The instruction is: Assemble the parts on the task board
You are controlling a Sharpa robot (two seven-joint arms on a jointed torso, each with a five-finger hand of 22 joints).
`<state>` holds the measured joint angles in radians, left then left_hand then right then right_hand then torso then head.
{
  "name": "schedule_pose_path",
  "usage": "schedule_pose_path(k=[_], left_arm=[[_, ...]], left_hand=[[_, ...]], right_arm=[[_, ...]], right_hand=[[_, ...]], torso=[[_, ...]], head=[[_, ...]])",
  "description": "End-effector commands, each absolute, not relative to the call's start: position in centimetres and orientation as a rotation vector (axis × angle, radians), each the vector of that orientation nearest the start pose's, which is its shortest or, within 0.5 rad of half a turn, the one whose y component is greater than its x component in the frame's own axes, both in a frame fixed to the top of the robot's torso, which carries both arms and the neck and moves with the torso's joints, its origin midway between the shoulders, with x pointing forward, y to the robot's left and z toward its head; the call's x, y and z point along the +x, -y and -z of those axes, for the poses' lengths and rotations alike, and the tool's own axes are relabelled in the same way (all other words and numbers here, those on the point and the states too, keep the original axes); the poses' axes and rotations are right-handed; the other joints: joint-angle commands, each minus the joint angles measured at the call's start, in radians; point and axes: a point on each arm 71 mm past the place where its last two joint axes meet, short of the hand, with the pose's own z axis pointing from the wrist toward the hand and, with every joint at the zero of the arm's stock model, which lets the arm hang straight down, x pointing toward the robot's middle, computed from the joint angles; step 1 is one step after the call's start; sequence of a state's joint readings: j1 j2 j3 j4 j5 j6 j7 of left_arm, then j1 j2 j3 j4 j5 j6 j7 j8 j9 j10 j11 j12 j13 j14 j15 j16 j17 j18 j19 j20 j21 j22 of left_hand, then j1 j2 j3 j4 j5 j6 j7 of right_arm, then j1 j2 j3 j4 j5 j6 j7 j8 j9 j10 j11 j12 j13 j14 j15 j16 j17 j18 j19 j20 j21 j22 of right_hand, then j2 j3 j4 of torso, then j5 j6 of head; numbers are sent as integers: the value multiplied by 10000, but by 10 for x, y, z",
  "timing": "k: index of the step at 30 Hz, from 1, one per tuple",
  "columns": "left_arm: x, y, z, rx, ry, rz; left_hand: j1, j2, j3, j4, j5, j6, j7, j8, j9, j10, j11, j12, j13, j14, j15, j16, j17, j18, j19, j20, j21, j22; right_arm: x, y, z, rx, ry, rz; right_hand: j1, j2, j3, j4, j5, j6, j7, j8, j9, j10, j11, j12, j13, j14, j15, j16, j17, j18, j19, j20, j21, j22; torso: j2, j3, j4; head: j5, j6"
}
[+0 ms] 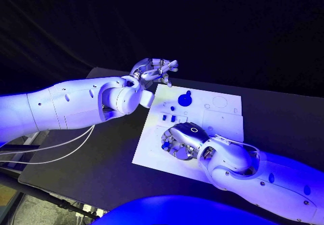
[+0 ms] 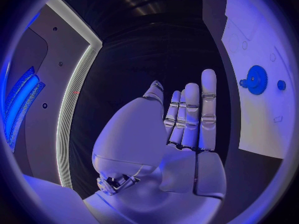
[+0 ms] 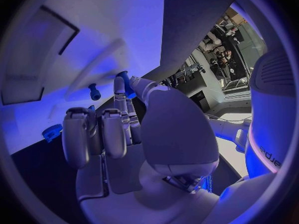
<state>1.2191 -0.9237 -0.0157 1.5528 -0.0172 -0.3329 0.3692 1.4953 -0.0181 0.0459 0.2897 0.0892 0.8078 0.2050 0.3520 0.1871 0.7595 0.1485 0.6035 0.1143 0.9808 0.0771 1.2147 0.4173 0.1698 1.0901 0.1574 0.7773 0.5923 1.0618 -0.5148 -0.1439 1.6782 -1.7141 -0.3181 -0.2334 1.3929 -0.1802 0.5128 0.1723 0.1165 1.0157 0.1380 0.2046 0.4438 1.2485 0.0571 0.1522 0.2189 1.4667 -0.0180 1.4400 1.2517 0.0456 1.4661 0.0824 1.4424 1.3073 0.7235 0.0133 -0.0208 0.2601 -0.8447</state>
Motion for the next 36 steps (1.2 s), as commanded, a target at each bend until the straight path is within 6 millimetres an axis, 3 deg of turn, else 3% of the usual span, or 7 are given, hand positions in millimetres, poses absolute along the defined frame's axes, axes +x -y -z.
schedule_pose_path(k=[1,8,18,36], left_arm=[[490,-241,158,-11055,-13720,15083],[491,-240,158,-11052,-13744,15107],[491,-240,158,-11058,-13754,15100],[491,-240,158,-11066,-13769,15098]], left_hand=[[29,-70,64,-3,46,-67,29,42,-12,-93,4,30,-14,-86,-15,-26,-14,141,-62,23,45,15],[29,-72,67,-5,46,-70,30,44,-12,-105,6,31,-16,-93,-13,-27,-15,141,-67,25,43,16],[29,-72,67,-5,46,-70,30,44,-12,-105,6,31,-16,-93,-13,-27,-15,141,-67,25,43,16],[32,-76,74,-8,46,-74,32,47,-12,-124,9,34,-18,-105,-11,-28,-17,141,-76,27,42,17]], right_arm=[[364,4,246,-5701,-17032,-9408],[364,4,245,-5663,-16966,-9524],[365,5,243,-5371,-16672,-9643],[361,14,234,-4719,-16031,-10196]], right_hand=[[-44,-162,-70,39,63,-196,17,-122,-62,49,60,50,42,407,46,-34,-9,-183,547,62,26,2158],[-367,-475,-231,131,107,-602,-29,-423,-181,-5,44,43,164,403,39,-35,-18,-187,557,73,52,2178],[-406,-517,-249,137,122,-879,-34,-605,-248,6,-19,58,245,399,-7,-42,-36,-186,559,46,53,2184],[-417,-551,-277,118,94,-1274,-74,-846,-328,192,-133,185,437,403,-106,-50,-53,-219,625,-37,206,2249]], torso=[[1,13,2],[7,8,-17],[10,10,13],[11,12,5]], head=[[5,-2],[-10,37],[-33,38],[-32,41]])
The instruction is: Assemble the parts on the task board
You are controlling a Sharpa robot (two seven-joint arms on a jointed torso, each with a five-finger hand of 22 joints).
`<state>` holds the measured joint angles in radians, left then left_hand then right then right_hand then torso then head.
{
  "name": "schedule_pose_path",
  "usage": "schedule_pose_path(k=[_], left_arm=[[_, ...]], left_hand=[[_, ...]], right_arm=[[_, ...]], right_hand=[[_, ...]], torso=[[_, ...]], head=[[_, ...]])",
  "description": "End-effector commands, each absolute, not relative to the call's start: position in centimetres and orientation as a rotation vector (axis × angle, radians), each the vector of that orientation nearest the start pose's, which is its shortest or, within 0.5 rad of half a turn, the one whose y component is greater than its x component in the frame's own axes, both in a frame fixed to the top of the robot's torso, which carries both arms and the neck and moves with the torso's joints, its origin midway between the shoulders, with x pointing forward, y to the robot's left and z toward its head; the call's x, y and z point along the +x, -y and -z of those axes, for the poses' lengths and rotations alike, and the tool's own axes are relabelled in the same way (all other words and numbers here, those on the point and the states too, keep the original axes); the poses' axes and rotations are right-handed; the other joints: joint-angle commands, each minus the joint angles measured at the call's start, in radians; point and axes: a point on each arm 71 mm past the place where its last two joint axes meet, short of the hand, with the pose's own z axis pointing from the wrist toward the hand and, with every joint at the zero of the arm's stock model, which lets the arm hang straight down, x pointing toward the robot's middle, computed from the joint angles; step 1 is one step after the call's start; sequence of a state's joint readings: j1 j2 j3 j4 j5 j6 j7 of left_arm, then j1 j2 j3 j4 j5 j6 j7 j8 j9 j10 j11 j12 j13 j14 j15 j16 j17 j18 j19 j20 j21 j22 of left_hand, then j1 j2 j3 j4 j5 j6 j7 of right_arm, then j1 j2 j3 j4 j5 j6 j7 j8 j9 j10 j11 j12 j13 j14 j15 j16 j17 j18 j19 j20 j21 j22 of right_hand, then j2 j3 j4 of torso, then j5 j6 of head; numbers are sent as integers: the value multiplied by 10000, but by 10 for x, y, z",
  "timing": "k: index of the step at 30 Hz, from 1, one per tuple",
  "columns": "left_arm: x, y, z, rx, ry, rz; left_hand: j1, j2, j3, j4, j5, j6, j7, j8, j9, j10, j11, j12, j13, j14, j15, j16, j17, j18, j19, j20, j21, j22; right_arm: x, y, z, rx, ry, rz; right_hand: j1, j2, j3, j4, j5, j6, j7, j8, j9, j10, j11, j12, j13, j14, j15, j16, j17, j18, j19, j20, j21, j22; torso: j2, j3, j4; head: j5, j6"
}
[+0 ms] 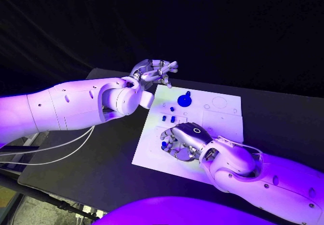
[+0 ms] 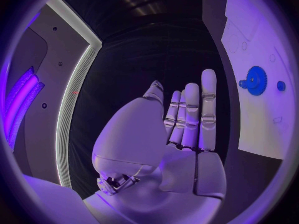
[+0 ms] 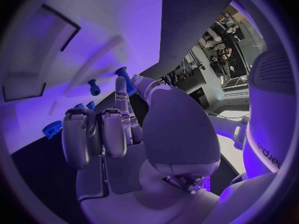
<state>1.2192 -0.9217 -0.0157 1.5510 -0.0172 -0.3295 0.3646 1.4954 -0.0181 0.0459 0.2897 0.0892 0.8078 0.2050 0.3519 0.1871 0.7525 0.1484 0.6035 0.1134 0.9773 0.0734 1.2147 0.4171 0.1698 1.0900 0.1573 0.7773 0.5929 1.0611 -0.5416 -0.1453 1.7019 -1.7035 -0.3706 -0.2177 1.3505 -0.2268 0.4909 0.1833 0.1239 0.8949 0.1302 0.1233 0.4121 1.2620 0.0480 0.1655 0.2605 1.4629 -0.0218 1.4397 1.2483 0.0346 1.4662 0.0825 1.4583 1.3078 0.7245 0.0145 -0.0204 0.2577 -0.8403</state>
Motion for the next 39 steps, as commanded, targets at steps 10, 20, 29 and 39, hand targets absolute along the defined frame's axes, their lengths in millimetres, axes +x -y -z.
schedule_pose_path(k=[10,20,29,39], left_arm=[[491,-242,158,-11074,-13748,15067],[491,-243,158,-11078,-13746,15056],[491,-242,158,-11079,-13759,15062],[491,-242,158,-11082,-13775,15065]], left_hand=[[33,-80,78,-10,45,-76,32,50,-12,-70,12,35,-11,-79,28,-28,-16,141,-83,30,41,12],[35,-83,81,-12,45,-77,32,53,-12,-79,14,37,-12,-84,29,-28,-17,140,-87,31,40,12],[44,-91,87,-17,44,-80,32,57,-11,-94,16,41,-14,-93,31,-28,-17,140,-95,34,39,14],[44,-91,87,-17,44,-80,32,57,-11,-94,16,41,-14,-93,31,-28,-17,140,-95,34,39,14]], right_arm=[[358,42,212,-3706,-15467,-10802],[375,77,205,-3368,-15671,-9894],[384,77,215,-3676,-16367,-9133],[388,60,226,-3945,-16666,-8599]], right_hand=[[-18,-99,-210,-3,6,530,50,276,131,453,15,481,434,475,-45,6,88,-169,735,-58,314,2348],[309,240,-255,-375,-135,1208,-186,1169,479,-155,-151,3859,3836,515,-233,88,222,-247,879,-228,682,2494],[286,571,23,-407,-166,1353,-294,1294,411,537,-280,8297,7976,580,-280,238,540,-298,966,-241,910,2567],[216,726,35,-469,-381,1569,-420,1500,451,878,-390,9343,8959,620,-356,341,760,-332,1023,-306,1061,2611]], torso=[[-20,1,-36],[-50,22,-95],[-37,6,-60],[-27,-1,-67]], head=[[-44,21],[-43,51],[-59,57],[-71,35]])
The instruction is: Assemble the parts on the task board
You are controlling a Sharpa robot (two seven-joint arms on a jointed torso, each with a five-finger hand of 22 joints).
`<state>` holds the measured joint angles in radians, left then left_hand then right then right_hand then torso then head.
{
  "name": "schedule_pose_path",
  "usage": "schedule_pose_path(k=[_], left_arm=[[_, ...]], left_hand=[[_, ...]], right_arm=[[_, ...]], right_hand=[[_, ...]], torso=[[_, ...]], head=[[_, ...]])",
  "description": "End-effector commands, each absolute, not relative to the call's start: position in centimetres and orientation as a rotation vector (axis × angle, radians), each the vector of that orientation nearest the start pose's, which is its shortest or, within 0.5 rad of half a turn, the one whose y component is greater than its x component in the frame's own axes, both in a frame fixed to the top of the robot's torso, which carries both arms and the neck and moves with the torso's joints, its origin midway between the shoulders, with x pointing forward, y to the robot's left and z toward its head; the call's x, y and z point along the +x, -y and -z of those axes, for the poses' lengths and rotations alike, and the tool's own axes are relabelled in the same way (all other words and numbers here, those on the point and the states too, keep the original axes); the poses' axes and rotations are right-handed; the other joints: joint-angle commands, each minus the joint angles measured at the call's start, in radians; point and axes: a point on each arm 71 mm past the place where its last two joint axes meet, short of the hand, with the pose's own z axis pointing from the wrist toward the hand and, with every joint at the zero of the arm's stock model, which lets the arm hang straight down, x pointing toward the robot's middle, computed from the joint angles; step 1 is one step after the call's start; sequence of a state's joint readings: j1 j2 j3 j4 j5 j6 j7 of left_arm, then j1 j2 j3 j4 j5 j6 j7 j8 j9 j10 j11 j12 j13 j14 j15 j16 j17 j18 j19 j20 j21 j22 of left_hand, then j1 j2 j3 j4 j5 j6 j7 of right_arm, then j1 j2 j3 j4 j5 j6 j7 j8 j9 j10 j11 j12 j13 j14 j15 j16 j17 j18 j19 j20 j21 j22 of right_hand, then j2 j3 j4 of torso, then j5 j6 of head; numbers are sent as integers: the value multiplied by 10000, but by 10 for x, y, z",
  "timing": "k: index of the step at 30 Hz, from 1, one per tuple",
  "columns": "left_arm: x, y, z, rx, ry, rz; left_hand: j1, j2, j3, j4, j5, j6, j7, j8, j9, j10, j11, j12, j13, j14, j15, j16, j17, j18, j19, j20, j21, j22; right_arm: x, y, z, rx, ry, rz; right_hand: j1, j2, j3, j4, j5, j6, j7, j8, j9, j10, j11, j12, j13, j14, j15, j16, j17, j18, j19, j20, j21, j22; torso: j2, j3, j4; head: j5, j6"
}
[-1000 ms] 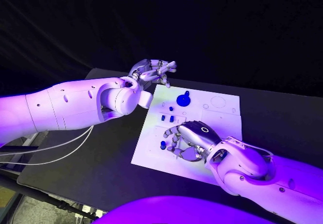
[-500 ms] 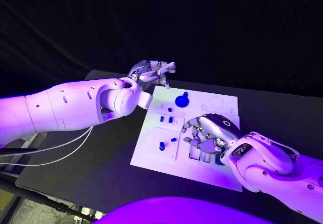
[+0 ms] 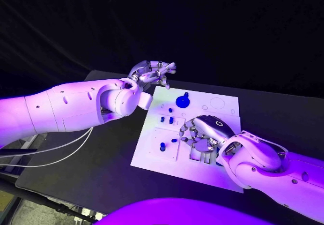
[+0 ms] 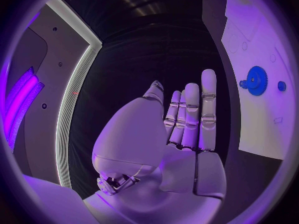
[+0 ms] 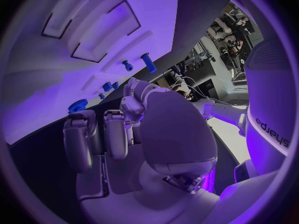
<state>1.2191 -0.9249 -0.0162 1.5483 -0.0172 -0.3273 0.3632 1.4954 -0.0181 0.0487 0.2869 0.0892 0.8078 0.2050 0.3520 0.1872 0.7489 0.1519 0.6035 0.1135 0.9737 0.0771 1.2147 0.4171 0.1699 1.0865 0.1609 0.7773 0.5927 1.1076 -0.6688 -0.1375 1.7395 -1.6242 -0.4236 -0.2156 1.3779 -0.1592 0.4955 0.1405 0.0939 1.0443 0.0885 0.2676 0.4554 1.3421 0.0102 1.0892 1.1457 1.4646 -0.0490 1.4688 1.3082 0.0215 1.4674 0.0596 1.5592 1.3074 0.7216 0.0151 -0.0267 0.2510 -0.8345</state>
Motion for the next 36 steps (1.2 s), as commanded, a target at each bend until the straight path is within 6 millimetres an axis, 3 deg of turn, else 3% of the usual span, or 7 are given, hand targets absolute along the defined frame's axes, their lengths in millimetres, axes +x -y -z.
schedule_pose_path(k=[1,5,10,36], left_arm=[[491,-242,158,-11082,-13778,15068],[491,-242,158,-11084,-13782,15065],[491,-243,158,-11091,-13778,15049],[490,-243,159,-11113,-13817,15030]], left_hand=[[44,-91,59,11,44,-80,32,57,-12,-59,-20,41,-15,-57,-5,-27,-17,140,-59,-2,40,16],[44,-91,59,11,44,-80,32,57,-12,-59,-20,41,-15,-57,-5,-27,-17,140,-59,-2,40,16],[44,-91,59,11,44,-80,32,57,-12,-59,-20,41,-15,-57,-5,-27,-17,140,-59,-2,40,16],[66,-96,82,5,46,-84,34,70,-10,-88,-17,57,-17,-75,-1,-23,-18,141,-75,3,39,21]], right_arm=[[388,59,227,-4002,-16712,-8562],[387,54,233,-4342,-17001,-8402],[386,51,237,-4542,-17160,-8296],[385,45,237,-4183,-16793,-8110]], right_hand=[[-75,39,-23,-40,-127,80,-11,69,18,78,-16,129,135,604,-90,52,165,-202,1013,-82,59,2618],[-124,-4,-68,-49,-375,103,-32,117,17,133,-36,316,331,614,-105,79,229,-210,1025,-101,92,2627],[-123,-6,-70,-53,-388,111,-37,124,18,147,-39,350,362,619,-107,90,257,-212,1028,-103,101,2630],[-308,-22,-160,66,-405,113,-43,157,2,158,-42,391,432,623,-113,105,286,-215,1034,-114,116,2634]], torso=[[3,-10,-2],[6,-9,5],[-1,-5,-15],[-8,-4,1]], head=[[-2,-28],[9,-52],[31,-88],[61,-92]])
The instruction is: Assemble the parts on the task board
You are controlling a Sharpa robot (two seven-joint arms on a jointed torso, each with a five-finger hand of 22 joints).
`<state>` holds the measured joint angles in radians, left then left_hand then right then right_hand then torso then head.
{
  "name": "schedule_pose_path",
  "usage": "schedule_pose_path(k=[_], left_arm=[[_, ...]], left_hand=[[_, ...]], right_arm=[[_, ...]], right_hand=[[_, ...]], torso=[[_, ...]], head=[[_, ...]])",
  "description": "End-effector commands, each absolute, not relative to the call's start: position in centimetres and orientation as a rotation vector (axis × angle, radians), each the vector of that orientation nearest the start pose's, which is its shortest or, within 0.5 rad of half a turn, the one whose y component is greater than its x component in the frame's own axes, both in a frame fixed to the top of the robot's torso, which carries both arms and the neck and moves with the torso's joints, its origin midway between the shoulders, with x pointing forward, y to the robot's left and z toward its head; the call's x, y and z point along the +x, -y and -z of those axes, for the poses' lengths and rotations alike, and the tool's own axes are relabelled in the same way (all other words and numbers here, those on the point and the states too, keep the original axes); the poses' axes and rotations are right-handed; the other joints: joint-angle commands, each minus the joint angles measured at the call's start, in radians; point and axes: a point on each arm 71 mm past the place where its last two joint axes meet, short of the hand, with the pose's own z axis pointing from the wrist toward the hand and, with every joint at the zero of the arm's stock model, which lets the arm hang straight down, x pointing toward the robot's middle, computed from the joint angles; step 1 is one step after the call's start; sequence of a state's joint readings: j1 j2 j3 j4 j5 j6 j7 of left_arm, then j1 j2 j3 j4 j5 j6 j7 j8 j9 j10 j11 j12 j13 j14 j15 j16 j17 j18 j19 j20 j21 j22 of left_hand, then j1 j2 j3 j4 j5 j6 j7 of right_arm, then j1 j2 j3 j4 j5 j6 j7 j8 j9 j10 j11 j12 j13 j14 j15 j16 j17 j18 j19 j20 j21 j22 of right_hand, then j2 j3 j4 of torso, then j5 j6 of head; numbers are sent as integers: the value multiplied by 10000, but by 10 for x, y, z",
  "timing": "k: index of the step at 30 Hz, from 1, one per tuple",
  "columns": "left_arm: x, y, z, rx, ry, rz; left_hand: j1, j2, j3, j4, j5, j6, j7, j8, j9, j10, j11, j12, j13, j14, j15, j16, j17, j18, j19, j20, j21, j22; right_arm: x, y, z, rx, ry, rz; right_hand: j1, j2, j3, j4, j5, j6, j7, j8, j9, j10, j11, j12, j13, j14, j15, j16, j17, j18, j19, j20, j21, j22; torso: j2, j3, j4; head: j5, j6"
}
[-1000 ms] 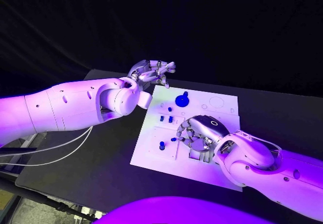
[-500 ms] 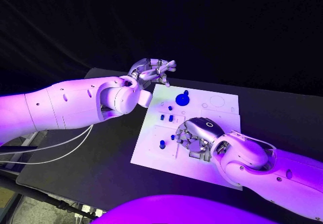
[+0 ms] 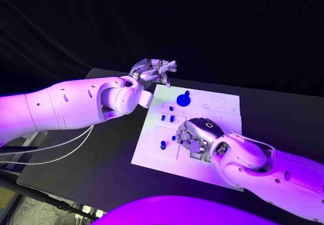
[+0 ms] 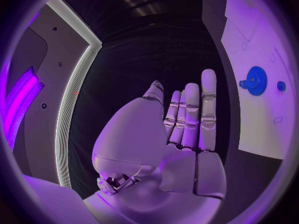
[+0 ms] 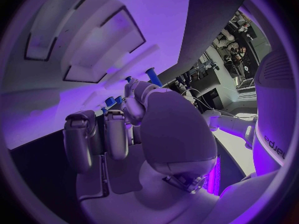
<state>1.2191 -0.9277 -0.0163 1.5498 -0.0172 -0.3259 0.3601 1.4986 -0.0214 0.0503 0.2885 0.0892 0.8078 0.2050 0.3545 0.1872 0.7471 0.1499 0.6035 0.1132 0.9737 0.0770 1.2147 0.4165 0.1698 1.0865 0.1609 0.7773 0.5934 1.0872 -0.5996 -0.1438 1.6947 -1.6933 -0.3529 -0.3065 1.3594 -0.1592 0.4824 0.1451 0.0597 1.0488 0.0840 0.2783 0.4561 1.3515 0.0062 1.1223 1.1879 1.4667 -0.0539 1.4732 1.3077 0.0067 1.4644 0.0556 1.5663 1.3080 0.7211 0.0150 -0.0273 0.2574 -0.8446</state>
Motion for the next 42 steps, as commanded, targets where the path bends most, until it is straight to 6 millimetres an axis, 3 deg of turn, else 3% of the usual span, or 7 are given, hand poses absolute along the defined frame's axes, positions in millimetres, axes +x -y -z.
schedule_pose_path(k=[1,12,19,22,29,38,42], left_arm=[[490,-244,159,-11114,-13818,15027],[491,-245,159,-11114,-13814,15021],[489,-246,160,-11099,-13874,15048],[488,-246,160,-11085,-13890,15070],[486,-245,160,-11032,-13905,15160],[484,-243,160,-11005,-13951,15232],[484,-243,160,-11006,-13958,15232]], left_hand=[[33,-63,67,-11,46,-83,34,44,-10,-69,3,57,-14,-76,-1,-23,-12,142,-75,3,40,14],[33,-68,68,-9,42,-87,36,46,-10,-79,5,59,-15,-80,0,-23,-13,142,-78,5,40,15],[28,-76,66,-6,38,-89,37,49,-10,-87,6,64,-16,-85,2,-22,-13,142,-83,6,39,16],[26,-84,65,-5,36,-93,37,50,-10,-89,7,69,-15,-91,3,-23,-14,141,-88,8,38,17],[21,-112,64,-4,29,-122,38,48,-14,-94,9,98,-12,-129,10,-33,-20,139,-125,16,23,15],[22,-114,66,-4,29,-122,38,51,-13,-93,9,104,-11,-134,11,-33,-21,139,-130,17,21,15],[22,-114,66,-4,29,-122,38,51,-13,-93,9,104,-11,-134,11,-33,-21,139,-130,17,21,15]], right_arm=[[385,46,237,-4169,-16774,-8099],[384,75,216,-3349,-16176,-8253],[395,127,196,-1316,-16953,-7872],[395,144,193,-866,-17253,-7571],[385,181,198,46,-17870,-6617],[371,196,213,212,-18015,-5585],[368,195,220,196,-18062,-5313]], right_hand=[[-123,-21,-29,20,-62,69,2,49,-4,63,-2,61,11,602,-64,61,291,-67,1064,-74,45,2628],[-280,-213,-130,133,31,-263,130,-101,-96,-210,83,-361,-287,583,-13,33,232,-45,1026,-57,-56,2599],[-1497,-612,-891,1165,436,-290,185,32,16,-44,171,82,128,652,100,187,601,-48,1032,66,-43,2603],[-2011,-715,-1441,1446,1138,-311,124,203,216,197,128,618,591,697,58,294,836,-67,1064,39,45,2628],[-2069,-563,-1902,1463,1140,-501,126,300,408,467,125,1282,1176,745,51,405,1089,-67,1064,24,45,2628],[-2023,-456,-2041,1453,1142,-533,122,351,478,447,126,1303,1209,737,55,398,1061,-67,1064,28,45,2628],[-2072,-378,-2110,1478,1168,-532,119,377,507,431,123,1291,1206,733,52,394,1050,-67,1064,27,45,2628]], torso=[[-3,-2,6],[-21,3,-10],[-58,-1,-76],[-62,-2,-102],[-105,-11,-192],[-159,-20,-232],[-155,-12,-220]], head=[[-3,10],[-252,152],[-673,325],[-852,361],[-1455,243],[-1960,117],[-2025,67]])
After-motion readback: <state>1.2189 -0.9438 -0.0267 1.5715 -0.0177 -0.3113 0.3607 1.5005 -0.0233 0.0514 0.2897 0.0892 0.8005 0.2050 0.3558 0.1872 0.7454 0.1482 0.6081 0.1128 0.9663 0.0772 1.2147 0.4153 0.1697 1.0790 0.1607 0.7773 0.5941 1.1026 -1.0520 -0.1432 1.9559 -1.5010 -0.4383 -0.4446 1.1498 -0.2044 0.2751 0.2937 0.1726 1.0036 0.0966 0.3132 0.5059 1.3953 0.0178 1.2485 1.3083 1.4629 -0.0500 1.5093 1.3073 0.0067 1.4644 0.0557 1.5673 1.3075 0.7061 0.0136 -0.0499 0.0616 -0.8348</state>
